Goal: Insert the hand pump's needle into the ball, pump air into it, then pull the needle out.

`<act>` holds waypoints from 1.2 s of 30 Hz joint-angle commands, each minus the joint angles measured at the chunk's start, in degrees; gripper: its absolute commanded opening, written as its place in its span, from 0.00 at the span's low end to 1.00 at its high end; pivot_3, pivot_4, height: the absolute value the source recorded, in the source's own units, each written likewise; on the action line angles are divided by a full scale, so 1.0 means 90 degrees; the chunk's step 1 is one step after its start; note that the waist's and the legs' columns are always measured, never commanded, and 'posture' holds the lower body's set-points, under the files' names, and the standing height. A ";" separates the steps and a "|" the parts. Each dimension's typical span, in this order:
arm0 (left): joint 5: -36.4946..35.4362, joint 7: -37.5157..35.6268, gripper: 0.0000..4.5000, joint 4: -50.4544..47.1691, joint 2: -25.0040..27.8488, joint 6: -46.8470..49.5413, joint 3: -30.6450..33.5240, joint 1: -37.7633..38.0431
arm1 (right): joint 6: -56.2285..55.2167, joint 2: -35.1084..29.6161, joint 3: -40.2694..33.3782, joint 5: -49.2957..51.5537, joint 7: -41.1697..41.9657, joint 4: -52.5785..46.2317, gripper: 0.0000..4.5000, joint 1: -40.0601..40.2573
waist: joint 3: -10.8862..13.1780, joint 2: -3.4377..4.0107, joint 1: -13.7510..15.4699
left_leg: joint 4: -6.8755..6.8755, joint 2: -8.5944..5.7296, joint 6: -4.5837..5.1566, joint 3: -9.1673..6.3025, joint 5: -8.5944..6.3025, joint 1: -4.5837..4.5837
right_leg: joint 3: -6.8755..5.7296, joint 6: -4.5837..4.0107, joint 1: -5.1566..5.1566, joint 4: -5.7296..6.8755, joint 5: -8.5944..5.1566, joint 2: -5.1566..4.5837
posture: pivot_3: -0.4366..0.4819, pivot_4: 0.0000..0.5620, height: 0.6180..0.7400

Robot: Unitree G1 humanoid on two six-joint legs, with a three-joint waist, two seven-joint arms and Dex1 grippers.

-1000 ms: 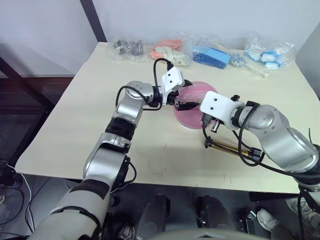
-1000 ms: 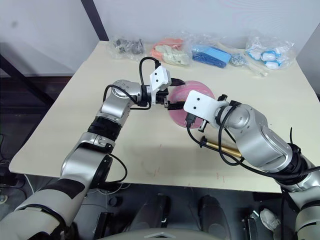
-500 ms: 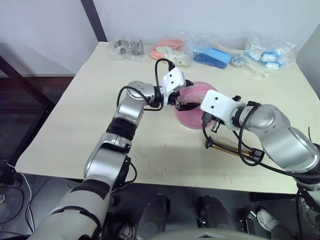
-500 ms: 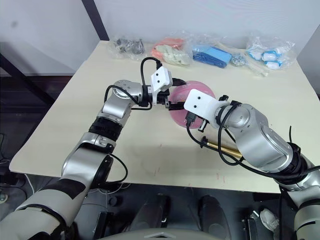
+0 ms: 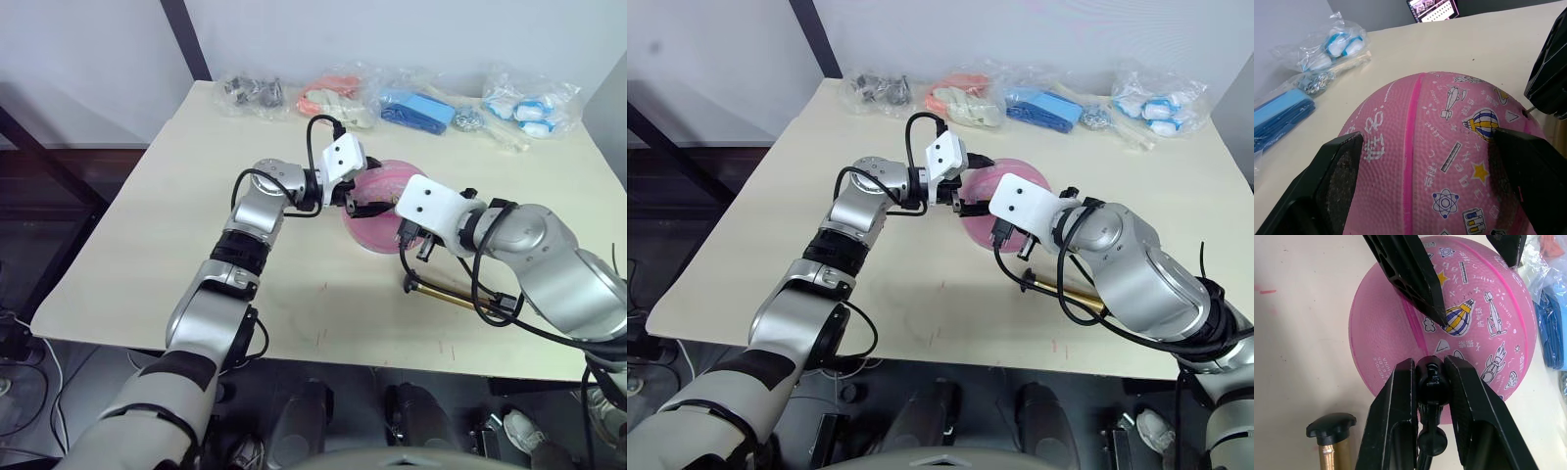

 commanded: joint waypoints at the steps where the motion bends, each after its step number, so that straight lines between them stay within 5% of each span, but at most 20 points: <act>1: 0.0620 0.0504 1.00 0.0705 0.0109 0.0270 -0.0274 0.0244 | -0.0088 0.0019 -0.0459 0.0264 0.0130 -0.0936 0.07 -0.0334 | 0.0000 0.0000 0.0000 | 0.0000 0.0000 0.0000 0.0000 0.0000 0.0000 | -0.0001 0.0000 0.0000 0.0000 0.0000 0.0000 | 0.48 0.27 1.00; 19: 0.0217 0.0226 1.00 0.0494 0.0105 0.0283 0.0021 0.0238 | 0.0108 -0.0276 -0.0688 0.0788 -0.0068 -0.1208 0.07 -0.0138 | -0.0017 0.0018 -0.0042 | 0.0002 0.0010 -0.0004 -0.0022 0.0032 0.0053 | -0.0013 0.0017 0.0048 0.0002 0.0003 0.0001 | 0.48 0.27 1.00; 36: -0.1494 -0.0772 1.00 -0.1407 0.0623 0.1679 0.1130 0.0587 | -0.0151 -0.0703 -0.1378 0.1079 -0.0080 -0.1231 0.07 0.0550 | -0.0009 0.0029 -0.0215 | -0.0042 0.0008 -0.0006 -0.0016 0.0032 -0.0012 | -0.0002 -0.0007 -0.0028 -0.0006 0.0014 0.0001 | 0.48 0.27 1.00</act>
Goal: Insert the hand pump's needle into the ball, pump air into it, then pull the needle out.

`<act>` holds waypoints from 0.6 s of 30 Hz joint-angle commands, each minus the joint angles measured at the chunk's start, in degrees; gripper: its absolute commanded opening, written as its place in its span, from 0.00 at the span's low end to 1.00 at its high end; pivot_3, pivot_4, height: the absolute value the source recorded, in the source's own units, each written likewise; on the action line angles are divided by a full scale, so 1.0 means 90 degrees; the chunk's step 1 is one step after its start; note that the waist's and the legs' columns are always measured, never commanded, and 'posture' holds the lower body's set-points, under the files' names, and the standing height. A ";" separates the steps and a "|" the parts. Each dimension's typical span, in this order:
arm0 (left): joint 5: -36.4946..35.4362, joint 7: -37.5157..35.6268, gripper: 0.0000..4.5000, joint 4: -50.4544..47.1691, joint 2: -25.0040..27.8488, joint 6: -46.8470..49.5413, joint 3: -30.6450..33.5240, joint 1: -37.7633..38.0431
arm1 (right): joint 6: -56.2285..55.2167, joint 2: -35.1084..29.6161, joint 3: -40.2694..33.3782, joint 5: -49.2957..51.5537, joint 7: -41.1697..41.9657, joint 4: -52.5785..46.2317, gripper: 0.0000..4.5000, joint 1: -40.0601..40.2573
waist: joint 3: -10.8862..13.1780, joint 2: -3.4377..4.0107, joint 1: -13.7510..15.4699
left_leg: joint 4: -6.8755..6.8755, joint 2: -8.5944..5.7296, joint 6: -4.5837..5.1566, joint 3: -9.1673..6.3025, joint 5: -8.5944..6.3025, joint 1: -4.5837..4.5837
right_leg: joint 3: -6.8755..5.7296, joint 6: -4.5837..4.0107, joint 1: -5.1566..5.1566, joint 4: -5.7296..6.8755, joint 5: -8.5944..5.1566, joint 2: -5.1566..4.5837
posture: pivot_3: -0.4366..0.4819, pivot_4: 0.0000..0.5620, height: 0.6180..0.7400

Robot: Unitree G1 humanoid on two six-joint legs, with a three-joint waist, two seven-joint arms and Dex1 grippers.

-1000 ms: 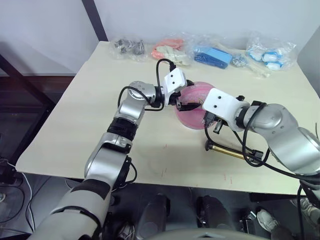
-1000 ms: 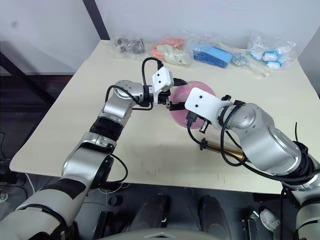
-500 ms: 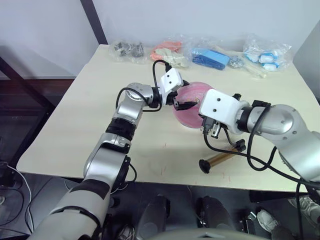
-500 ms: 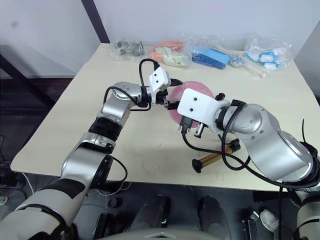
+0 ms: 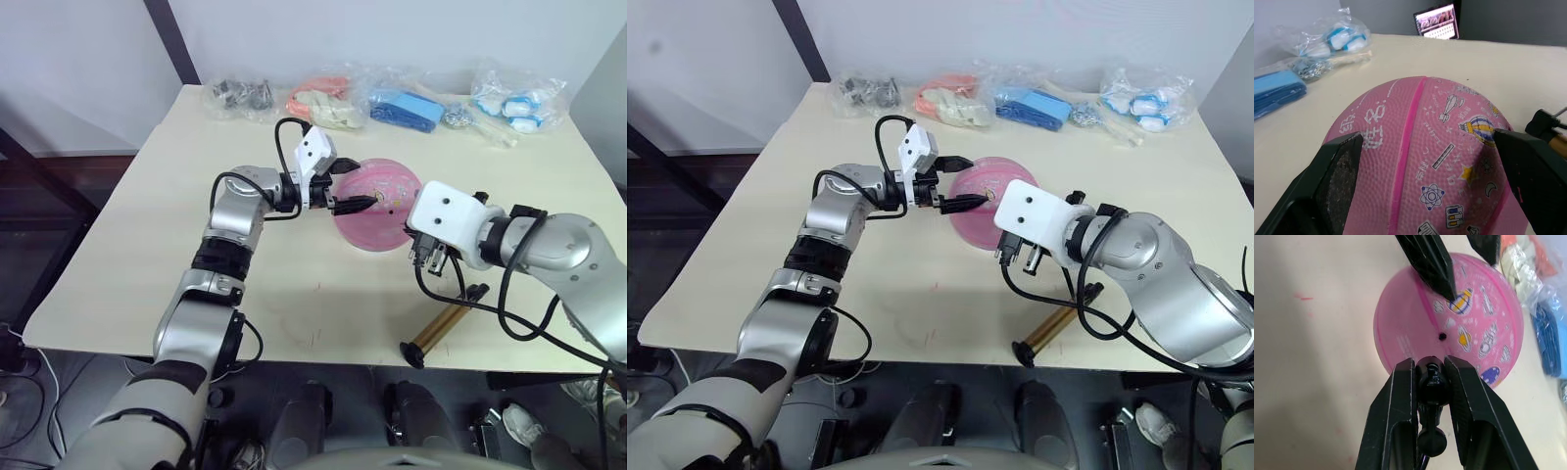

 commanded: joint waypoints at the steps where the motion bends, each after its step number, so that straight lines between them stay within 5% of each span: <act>1: -0.0597 -0.0385 1.00 -0.0833 0.0296 0.0464 0.0372 0.0158 | -0.0127 -0.0166 -0.0475 0.0094 -0.0001 -0.0163 0.07 0.0157 | 0.0001 0.0002 -0.0023 | 0.0000 0.0000 -0.0001 0.0001 0.0001 -0.0021 | 0.0002 -0.0001 -0.0025 0.0001 0.0001 0.0000 | 0.48 0.27 1.00; 18: -0.3022 -0.0766 1.00 -0.4199 0.1834 0.2778 0.1632 0.2354 | -0.0769 -0.1202 -0.1857 0.0310 0.0211 0.0376 0.07 0.1127 | 0.0005 0.0007 -0.0007 | 0.0004 0.0007 -0.0006 0.0009 0.0004 -0.0061 | 0.0012 -0.0001 -0.0067 0.0002 0.0002 -0.0005 | 0.48 0.27 1.00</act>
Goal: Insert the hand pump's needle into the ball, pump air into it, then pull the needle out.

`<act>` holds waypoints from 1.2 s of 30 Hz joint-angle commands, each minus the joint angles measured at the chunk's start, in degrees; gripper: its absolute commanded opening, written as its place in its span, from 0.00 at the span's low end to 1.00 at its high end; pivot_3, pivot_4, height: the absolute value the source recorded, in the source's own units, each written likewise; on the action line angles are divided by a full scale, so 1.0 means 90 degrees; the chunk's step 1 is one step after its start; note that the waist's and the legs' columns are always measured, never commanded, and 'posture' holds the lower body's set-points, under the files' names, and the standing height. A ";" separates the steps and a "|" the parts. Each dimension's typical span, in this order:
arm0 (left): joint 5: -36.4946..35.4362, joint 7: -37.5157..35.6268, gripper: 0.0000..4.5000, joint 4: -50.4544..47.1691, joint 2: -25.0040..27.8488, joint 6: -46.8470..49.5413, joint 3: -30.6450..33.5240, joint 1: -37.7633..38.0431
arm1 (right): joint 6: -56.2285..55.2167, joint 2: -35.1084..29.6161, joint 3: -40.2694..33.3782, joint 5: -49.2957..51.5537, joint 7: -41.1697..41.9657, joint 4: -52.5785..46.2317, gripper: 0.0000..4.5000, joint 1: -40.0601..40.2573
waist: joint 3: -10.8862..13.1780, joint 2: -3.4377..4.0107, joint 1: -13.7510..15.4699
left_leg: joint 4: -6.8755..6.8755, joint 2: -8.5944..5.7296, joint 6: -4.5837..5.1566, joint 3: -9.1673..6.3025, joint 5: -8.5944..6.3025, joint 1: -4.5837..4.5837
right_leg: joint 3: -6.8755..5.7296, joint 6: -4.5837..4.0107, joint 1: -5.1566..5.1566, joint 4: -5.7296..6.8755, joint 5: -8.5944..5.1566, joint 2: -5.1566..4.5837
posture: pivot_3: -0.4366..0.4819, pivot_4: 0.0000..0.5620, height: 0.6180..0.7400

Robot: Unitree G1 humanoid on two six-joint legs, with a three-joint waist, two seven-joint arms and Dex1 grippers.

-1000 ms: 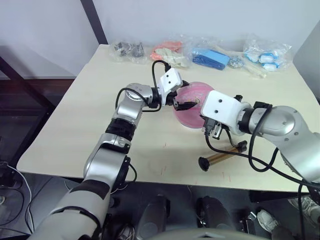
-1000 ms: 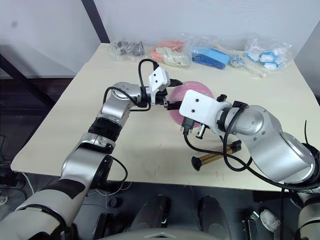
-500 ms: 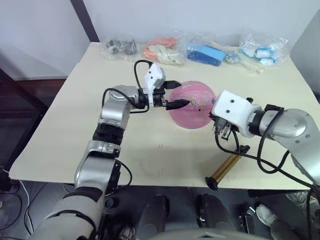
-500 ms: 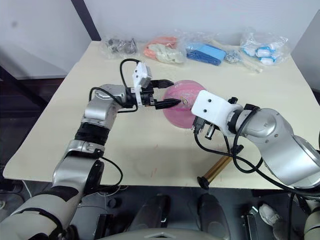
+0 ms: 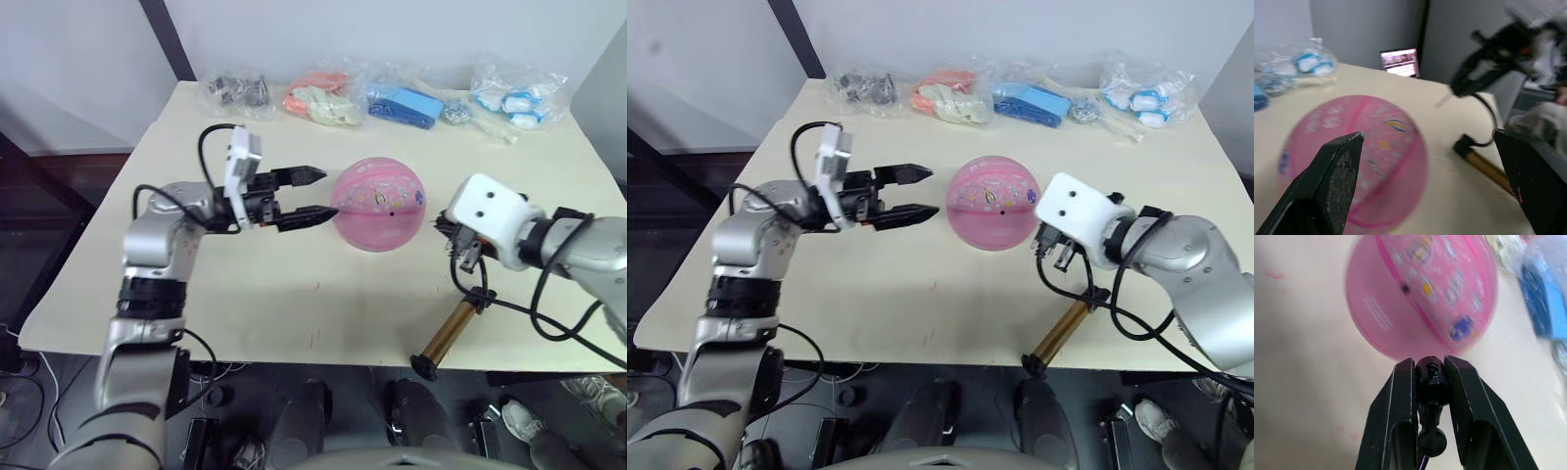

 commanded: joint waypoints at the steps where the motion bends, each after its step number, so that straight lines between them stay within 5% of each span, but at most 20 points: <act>1: -0.0632 0.0222 1.00 -0.0941 0.0248 0.0466 0.0466 0.0420 | -0.0473 -0.0354 -0.0498 -0.0119 0.0076 0.0293 0.07 0.0092 | 0.0000 0.0000 0.0006 | 0.0000 0.0000 0.0000 0.0000 0.0000 -0.0001 | -0.0001 0.0000 0.0000 -0.0001 0.0000 0.0000 | 0.48 0.27 1.00; 20: -0.1141 0.0765 1.00 -0.1927 0.0485 0.0459 0.0660 0.1703 | -0.2117 -0.0924 -0.0521 -0.0755 0.0290 0.1886 0.07 -0.0198 | 0.0003 0.0005 0.0014 | 0.0002 0.0004 -0.0004 0.0018 0.0003 0.0005 | 0.0017 0.0000 0.0002 -0.0003 0.0000 -0.0001 | 0.48 0.27 1.00; 36: -0.1133 0.0771 1.00 -0.1886 0.0452 0.0251 0.0496 0.1739 | -0.2347 0.0066 -0.0355 -0.0943 -0.0110 0.2595 0.07 0.0792 | 0.0005 0.0008 0.0028 | 0.0006 0.0002 -0.0004 0.0024 0.0003 0.0006 | 0.0021 0.0000 0.0005 -0.0001 0.0001 -0.0002 | 0.48 0.27 1.00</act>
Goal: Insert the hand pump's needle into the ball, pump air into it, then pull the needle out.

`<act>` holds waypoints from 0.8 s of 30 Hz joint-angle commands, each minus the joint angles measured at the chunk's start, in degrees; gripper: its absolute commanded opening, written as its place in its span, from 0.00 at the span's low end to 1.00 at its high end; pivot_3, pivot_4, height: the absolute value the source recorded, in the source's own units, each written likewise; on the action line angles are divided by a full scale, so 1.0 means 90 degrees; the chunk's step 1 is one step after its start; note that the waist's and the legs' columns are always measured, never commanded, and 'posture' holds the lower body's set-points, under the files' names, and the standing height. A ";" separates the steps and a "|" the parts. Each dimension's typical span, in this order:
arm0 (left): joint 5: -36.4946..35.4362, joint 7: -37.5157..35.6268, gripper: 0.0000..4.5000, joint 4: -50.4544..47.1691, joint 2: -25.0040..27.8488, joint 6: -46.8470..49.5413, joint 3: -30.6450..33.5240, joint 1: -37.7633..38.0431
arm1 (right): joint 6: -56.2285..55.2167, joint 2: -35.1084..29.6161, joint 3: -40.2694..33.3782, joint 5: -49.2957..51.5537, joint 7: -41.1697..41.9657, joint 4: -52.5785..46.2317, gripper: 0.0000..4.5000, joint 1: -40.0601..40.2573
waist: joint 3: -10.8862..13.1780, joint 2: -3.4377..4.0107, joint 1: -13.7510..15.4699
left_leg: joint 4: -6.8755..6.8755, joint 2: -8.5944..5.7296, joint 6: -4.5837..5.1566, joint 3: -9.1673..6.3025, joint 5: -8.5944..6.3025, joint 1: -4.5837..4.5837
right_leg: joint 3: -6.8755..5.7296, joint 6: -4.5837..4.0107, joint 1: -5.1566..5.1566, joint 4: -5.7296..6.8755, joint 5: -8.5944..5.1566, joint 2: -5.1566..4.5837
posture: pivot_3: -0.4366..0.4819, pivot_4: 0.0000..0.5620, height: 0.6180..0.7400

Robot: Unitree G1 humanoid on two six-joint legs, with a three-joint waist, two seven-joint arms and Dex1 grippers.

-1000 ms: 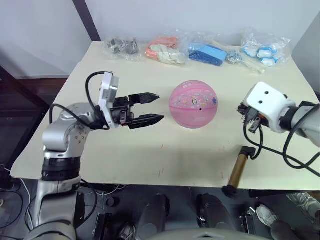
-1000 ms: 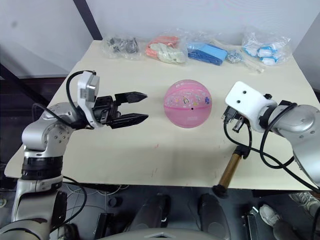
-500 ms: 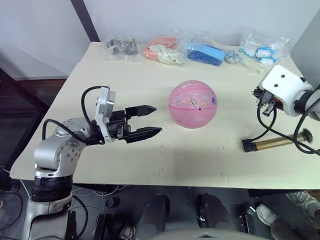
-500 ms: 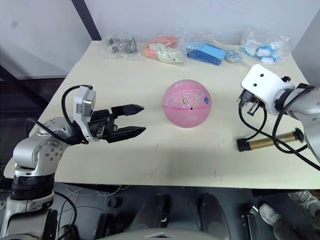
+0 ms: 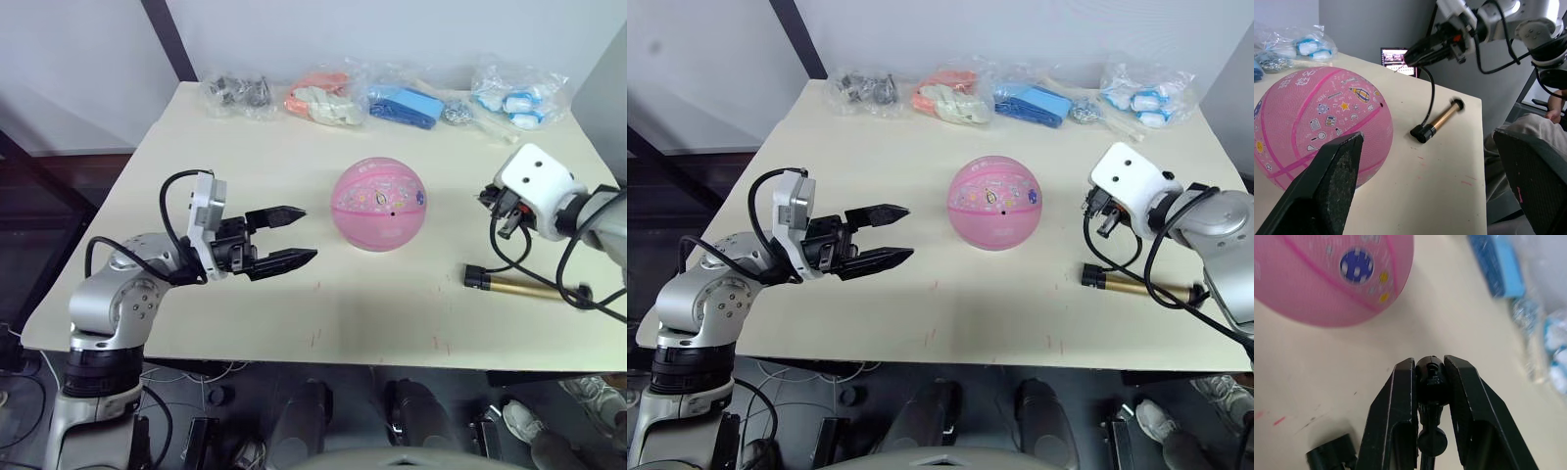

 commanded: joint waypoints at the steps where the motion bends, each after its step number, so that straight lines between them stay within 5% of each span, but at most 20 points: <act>1: -0.0109 -0.0069 1.00 -0.0223 0.0051 -0.0132 0.0040 -0.0011 | -0.0256 0.0010 -0.0037 -0.0260 -0.0154 0.0177 0.07 0.0161 | 0.0000 0.0000 -0.0007 | 0.0000 0.0000 0.0000 0.0004 0.0000 0.0001 | 0.0004 0.0000 -0.0001 0.0001 0.0000 0.0000 | 0.48 0.27 1.00; 15: 0.0037 -0.0394 1.00 -0.0167 0.0237 -0.0400 -0.0047 0.0275 | -0.0300 0.0279 -0.0291 -0.0203 -0.0074 0.0646 0.07 0.1019 | 0.0000 0.0000 -0.0018 | 0.0001 0.0004 0.0001 0.0008 0.0000 0.0026 | 0.0007 0.0000 0.0021 0.0006 0.0000 0.0007 | 0.48 0.27 1.00; 16: 0.0045 -0.0404 1.00 -0.0156 0.0237 -0.0420 -0.0057 0.0284 | -0.0291 0.0344 -0.0371 -0.0148 -0.0081 0.0701 0.31 0.1019 | 0.0000 0.0000 -0.0018 | 0.0001 0.0004 0.0001 0.0010 0.0000 0.0028 | 0.0009 -0.0001 0.0022 0.0006 0.0000 0.0007 | 0.48 0.27 1.00; 21: 0.0112 -0.0462 1.00 -0.0094 0.0231 -0.0531 -0.0088 0.0355 | -0.0293 0.0269 -0.0728 -0.0100 -0.0069 0.0646 0.81 0.1127 | 0.0000 0.0001 -0.0019 | 0.0000 0.0005 0.0001 0.0016 0.0000 0.0034 | 0.0016 0.0000 0.0024 0.0008 0.0000 0.0007 | 0.48 0.27 1.00; 24: 0.0121 -0.0451 1.00 -0.0100 0.0216 -0.0547 -0.0093 0.0378 | -0.0124 0.0425 -0.1446 0.0231 -0.0086 0.0262 0.99 0.1084 | 0.0001 0.0002 -0.0018 | -0.0001 0.0006 0.0001 0.0023 -0.0001 0.0037 | 0.0022 0.0000 0.0024 0.0009 0.0000 0.0007 | 0.48 0.27 1.00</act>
